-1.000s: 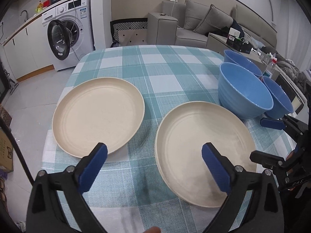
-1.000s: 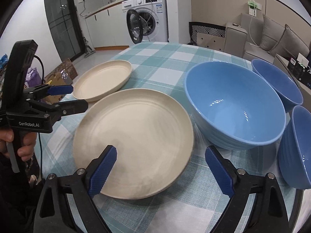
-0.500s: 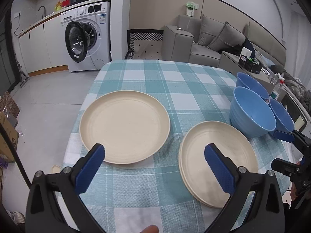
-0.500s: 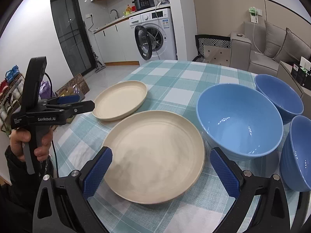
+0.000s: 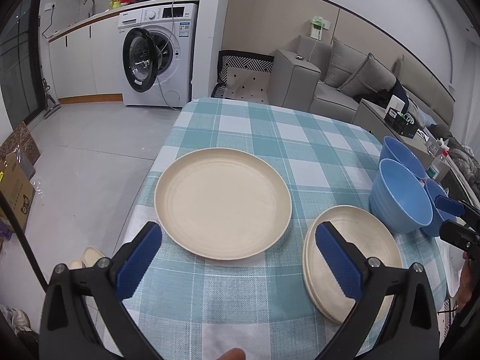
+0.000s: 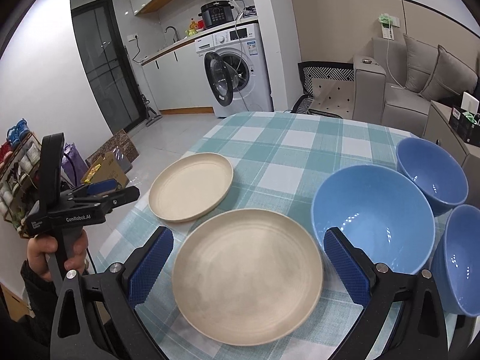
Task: Organize plates and bowls
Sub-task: 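Raise both open tools away from the plates, then close the left tool on a cream plate rim while the right tool closes on a plate rim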
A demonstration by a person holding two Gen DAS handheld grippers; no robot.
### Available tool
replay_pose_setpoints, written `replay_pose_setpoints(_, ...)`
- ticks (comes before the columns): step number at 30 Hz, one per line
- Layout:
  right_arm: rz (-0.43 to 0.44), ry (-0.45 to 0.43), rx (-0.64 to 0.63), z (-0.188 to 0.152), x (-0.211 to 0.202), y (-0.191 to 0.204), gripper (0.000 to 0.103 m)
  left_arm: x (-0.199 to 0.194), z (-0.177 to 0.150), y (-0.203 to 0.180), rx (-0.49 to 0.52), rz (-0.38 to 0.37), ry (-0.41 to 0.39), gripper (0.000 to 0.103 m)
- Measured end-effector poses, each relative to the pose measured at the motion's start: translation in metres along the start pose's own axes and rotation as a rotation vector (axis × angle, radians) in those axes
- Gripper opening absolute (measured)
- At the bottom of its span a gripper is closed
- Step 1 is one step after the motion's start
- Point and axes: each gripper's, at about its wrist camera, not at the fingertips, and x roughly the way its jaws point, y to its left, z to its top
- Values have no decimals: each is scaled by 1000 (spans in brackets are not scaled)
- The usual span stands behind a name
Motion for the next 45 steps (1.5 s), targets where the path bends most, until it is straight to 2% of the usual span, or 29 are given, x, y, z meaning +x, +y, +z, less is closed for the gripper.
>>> replay_pose_setpoints(13,16,12,-72,38,25,42,102,4,4,30,-68,38,-15,103)
replay_pose_setpoints(20,-18,38,-58,50,56,43,102,22,4,44,-110,43,-2,103)
replay_pose_setpoints(30,-21,96,-6,56,109,38,102,50,0,52,-115,104,-11,103)
replay_pose_setpoints(45,-35,180,12,56,169,32,102,74,-8,77,-223,75,51,102)
